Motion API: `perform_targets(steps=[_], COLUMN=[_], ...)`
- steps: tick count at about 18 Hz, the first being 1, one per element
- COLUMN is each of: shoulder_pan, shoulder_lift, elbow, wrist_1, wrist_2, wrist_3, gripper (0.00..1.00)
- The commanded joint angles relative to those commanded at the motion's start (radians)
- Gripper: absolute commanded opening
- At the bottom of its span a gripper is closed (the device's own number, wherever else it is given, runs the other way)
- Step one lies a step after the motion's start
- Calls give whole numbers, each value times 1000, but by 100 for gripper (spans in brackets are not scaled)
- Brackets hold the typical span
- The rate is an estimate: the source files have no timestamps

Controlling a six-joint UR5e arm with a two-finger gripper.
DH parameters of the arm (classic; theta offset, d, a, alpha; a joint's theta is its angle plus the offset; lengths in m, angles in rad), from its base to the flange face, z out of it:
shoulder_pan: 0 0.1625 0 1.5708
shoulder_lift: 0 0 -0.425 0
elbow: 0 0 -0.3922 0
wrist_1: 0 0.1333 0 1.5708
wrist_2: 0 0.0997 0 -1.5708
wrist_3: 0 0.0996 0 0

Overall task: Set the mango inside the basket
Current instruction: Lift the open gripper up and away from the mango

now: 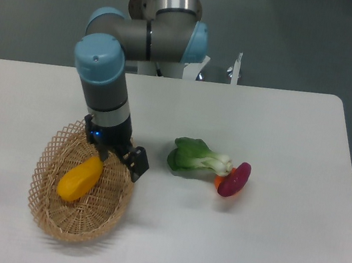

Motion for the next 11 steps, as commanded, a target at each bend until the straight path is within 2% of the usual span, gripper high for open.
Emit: perform_targets(steps=[4, 6, 11], shoulder_pan=[69, 97, 135], shoulder_lift=[66, 89, 92], elbow=[12, 26, 38], wrist_1=[-80, -129, -134], wrist_2=[-9, -12, -35], wrist_3=[147, 155, 155], gripper=[100, 100, 100])
